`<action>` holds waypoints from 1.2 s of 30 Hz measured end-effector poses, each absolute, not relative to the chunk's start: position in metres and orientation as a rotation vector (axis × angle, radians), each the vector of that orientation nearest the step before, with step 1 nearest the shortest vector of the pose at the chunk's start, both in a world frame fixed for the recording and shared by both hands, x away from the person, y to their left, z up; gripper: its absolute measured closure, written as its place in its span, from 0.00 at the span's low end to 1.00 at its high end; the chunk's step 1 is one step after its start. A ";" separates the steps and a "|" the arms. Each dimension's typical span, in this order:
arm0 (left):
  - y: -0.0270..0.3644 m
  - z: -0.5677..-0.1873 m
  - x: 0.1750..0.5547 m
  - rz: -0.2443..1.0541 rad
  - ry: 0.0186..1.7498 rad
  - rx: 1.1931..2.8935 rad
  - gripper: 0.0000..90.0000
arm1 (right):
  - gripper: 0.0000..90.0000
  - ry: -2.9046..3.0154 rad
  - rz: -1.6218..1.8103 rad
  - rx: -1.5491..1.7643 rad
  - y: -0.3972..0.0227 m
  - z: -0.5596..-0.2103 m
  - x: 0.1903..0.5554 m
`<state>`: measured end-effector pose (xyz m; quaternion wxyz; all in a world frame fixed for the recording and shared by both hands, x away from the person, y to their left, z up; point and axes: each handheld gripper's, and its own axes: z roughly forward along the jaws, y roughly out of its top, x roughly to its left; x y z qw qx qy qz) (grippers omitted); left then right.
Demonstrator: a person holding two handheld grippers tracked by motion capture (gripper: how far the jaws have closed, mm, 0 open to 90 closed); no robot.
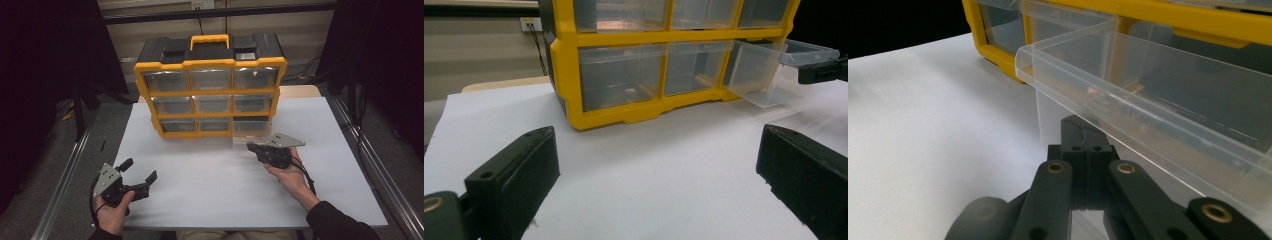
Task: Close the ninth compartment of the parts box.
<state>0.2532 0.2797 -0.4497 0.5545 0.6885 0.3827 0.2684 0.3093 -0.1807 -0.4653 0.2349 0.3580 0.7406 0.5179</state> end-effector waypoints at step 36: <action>0.280 -0.450 0.254 0.643 0.905 1.616 0.04 | 1.00 1.992 1.418 1.015 -0.182 -0.466 0.321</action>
